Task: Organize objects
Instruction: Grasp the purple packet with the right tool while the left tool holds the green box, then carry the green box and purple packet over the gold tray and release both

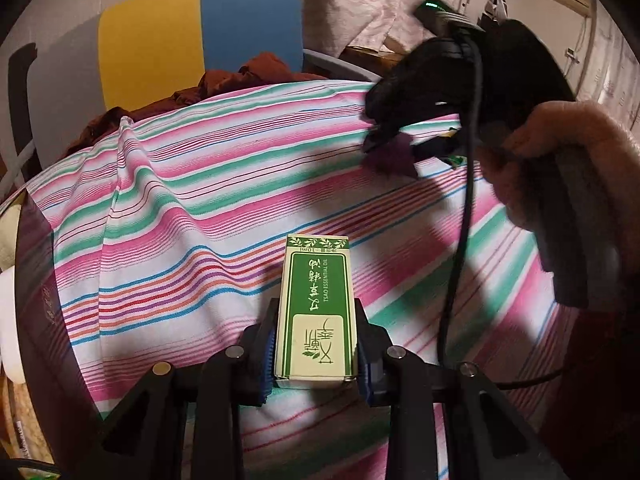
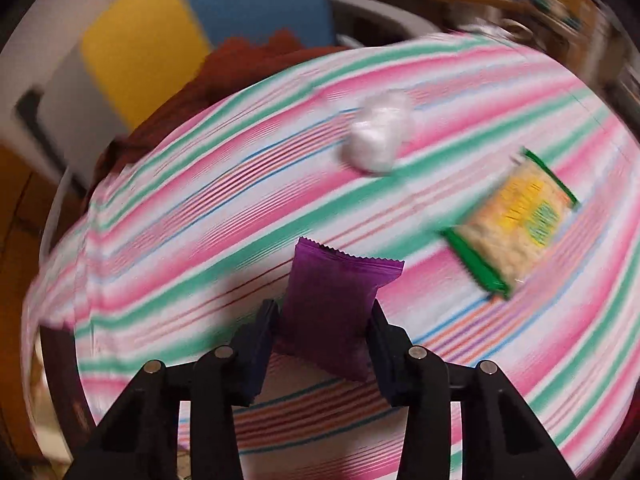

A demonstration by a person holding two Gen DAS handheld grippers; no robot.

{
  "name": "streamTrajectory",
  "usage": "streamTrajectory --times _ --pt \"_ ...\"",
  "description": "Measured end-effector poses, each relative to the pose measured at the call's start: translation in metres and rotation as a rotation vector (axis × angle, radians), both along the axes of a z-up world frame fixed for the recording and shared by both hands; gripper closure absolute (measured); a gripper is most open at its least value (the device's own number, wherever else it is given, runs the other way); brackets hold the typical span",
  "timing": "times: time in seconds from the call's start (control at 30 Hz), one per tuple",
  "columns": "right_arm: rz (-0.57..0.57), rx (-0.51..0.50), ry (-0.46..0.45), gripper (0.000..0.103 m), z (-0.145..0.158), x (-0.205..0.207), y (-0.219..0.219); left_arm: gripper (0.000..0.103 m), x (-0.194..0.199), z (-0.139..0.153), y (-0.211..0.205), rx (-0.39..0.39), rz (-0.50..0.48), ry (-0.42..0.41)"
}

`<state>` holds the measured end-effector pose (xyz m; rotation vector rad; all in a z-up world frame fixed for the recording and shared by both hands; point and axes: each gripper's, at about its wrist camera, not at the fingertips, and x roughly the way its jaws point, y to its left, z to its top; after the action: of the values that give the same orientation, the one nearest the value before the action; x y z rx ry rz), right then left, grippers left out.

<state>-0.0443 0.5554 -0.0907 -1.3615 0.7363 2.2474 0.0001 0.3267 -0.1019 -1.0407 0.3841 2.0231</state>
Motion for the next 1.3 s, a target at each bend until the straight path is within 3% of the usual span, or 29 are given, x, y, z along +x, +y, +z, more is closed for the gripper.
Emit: streamTrajectory --times 0.23,0.4,0.6,0.8,1.07,1.3 --pt "0.193 0.069 -0.016 0.059 -0.004 -0.027 -0.038 0.072 0.011 0.029 -0.015 0.051 0.011 0.019" --pt "0.26 0.116 -0.036 0.059 -0.004 -0.023 -0.053 0.072 0.017 0.064 -0.04 0.102 0.056 0.067" --pt "0.292 0.165 -0.053 0.059 -0.006 -0.028 -0.065 0.072 0.019 0.087 -0.066 0.102 0.129 0.134" --pt "0.326 0.191 -0.05 0.059 -0.001 -0.019 -0.075 0.072 0.007 0.086 -0.087 0.099 0.192 0.129" --pt "0.516 0.232 -0.021 0.059 -0.001 -0.027 -0.125 0.072 0.004 0.079 -0.106 0.088 0.241 0.113" --pt "0.513 0.253 -0.014 0.059 0.0 -0.026 -0.128 0.072 0.0 0.073 -0.116 0.079 0.266 0.102"
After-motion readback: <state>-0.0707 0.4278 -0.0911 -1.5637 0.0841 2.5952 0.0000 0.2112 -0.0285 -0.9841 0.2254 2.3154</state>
